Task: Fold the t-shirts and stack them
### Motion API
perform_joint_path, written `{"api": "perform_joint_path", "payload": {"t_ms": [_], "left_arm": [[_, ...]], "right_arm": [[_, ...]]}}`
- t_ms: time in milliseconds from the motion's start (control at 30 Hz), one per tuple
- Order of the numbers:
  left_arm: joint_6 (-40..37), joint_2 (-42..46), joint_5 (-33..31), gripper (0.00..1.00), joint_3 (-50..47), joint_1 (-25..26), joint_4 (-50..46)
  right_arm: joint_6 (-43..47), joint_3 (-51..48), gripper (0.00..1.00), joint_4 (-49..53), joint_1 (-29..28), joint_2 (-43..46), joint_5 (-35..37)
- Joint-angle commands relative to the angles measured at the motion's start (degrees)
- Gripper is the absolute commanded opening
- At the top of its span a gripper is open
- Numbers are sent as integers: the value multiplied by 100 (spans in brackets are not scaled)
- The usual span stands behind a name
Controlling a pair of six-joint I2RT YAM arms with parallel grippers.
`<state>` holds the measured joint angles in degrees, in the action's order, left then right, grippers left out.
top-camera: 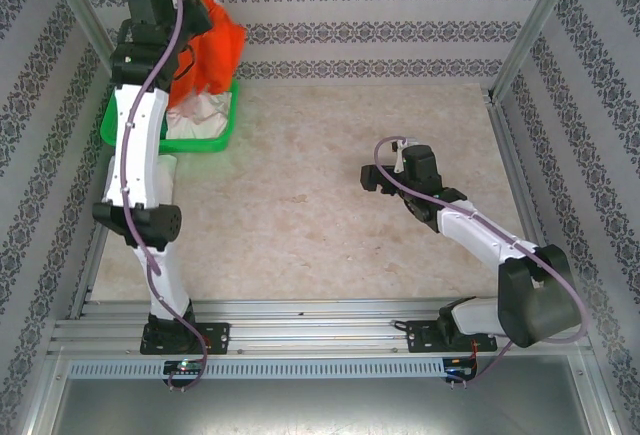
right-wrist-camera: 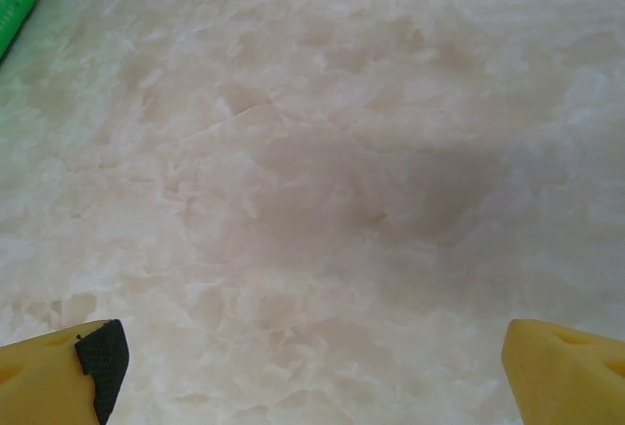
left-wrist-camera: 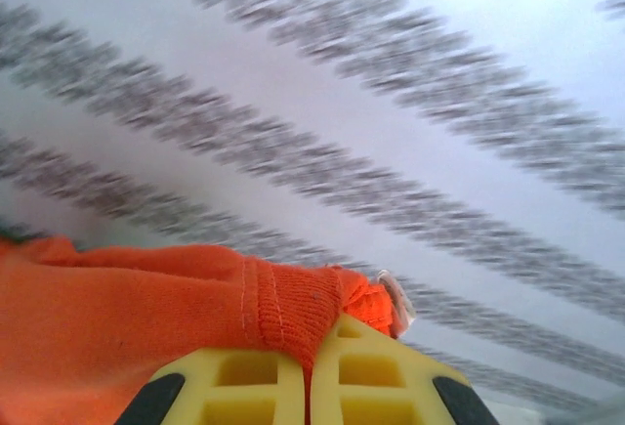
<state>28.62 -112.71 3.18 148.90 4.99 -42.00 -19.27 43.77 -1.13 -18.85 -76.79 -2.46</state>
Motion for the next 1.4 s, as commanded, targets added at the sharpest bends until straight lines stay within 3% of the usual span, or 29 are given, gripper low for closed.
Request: {"api": "perform_joint_path", "payload": {"t_ms": [0,133,367,567,833,967,1033,1067,1100,1133,1300,1367], "left_arm": [[-238,285,284,0,157,280,413],[-36,407,948,0,148,370,317],[257,400,1753,0,-354,1043,205],[602,301,1875,0,-1294,1880,613],[949,95,2282,0,-1285,2749,570],[920,212,2245,0,-1369,2985,157],[917,410,2190,0,-1894,3016,86],[915,529,2134,10,-2197,3016,137],[879,690,2052,34,-2713,3016,251],[884,868,1929,46,-3164,3008,412],[1430,1820,1559,90,-5667,2818,1680],[1570,2127,1347,100,-6365,2728,2003]], "right_arm": [[-200,155,98,-169,26,-122,-189],[-208,233,98,-177,24,-173,-229],[-406,199,98,-382,25,-160,-229],[-600,30,98,-464,22,-55,-199],[-1002,-555,98,-497,213,484,238],[-1399,-895,98,-417,421,870,865],[-1647,-1040,98,-377,540,1024,1283],[-1722,-1074,98,-360,607,1073,1366],[-1801,-1076,98,-308,686,1116,1401],[-1834,-1060,98,-232,743,1137,1410],[-2064,-978,98,217,921,1310,1368],[-2282,-929,98,483,1004,1317,1246]]}}
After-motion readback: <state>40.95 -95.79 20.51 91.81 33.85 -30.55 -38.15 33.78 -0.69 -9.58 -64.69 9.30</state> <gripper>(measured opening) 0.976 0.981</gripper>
